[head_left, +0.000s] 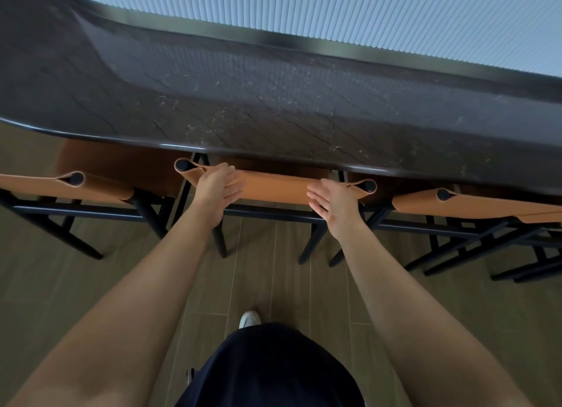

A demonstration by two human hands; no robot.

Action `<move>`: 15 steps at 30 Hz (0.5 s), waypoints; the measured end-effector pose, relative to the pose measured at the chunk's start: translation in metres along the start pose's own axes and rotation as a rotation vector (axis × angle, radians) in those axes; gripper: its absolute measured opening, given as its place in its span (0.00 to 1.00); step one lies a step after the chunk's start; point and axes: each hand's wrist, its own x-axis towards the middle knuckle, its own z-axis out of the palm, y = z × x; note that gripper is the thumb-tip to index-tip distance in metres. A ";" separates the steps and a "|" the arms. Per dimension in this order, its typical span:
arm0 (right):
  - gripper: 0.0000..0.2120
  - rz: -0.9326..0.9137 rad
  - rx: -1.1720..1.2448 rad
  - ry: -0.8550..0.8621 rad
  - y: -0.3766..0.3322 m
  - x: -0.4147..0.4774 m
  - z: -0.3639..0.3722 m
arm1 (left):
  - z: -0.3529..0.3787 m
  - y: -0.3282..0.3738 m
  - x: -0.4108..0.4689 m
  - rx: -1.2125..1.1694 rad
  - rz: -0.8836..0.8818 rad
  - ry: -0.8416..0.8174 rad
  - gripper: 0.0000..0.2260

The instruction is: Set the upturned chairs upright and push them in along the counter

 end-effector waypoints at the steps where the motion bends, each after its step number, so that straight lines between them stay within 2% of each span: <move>1: 0.12 -0.038 -0.040 -0.011 0.001 -0.004 0.000 | -0.004 -0.002 -0.007 0.018 0.034 -0.035 0.20; 6: 0.13 -0.203 -0.137 -0.110 0.005 -0.032 -0.006 | -0.019 -0.008 -0.041 0.051 0.163 -0.089 0.13; 10: 0.14 -0.219 -0.078 -0.191 0.013 -0.060 -0.019 | -0.029 -0.023 -0.077 0.045 0.272 -0.051 0.14; 15: 0.16 -0.301 -0.161 -0.271 0.024 -0.096 -0.039 | -0.041 -0.046 -0.130 -0.018 0.350 0.037 0.11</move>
